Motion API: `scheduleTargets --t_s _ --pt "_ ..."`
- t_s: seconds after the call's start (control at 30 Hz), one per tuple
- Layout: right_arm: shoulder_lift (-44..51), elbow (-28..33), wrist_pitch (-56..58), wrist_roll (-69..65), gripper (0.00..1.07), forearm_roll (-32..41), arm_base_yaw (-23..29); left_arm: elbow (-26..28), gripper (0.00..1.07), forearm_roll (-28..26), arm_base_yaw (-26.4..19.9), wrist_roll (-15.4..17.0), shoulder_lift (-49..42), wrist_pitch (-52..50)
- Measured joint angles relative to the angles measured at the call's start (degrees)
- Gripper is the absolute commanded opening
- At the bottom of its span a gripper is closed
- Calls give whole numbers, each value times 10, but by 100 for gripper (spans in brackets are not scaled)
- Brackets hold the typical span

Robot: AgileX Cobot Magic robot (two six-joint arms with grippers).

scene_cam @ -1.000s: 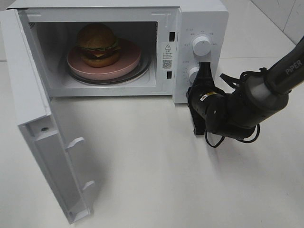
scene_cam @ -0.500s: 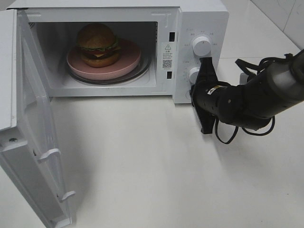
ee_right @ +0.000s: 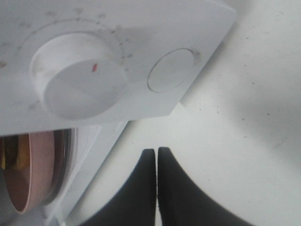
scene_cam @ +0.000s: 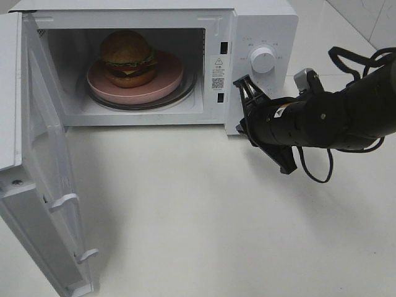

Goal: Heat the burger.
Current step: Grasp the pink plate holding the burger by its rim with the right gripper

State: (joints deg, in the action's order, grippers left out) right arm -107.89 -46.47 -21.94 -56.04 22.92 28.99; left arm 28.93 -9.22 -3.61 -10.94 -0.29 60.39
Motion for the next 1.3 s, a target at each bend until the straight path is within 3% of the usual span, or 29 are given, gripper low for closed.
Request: scheduleTargets --t_s 0.27,0.67,0.97,1.13,1.3 --pt "65 1 127 161 0 -53 0 0 100 0 0 0 0 0" --pt "167 1 358 408 2 -61 0 0 100 0 0 0 0 0" --pt "175 -6 480 551 2 -66 0 0 100 0 0 0 0 0" --pt "175 -64 605 685 3 -108 0 0 100 0 0 0 0 0" --pt "175 -93 658 776 4 -150 0 0 100 0 0 0 0 0"
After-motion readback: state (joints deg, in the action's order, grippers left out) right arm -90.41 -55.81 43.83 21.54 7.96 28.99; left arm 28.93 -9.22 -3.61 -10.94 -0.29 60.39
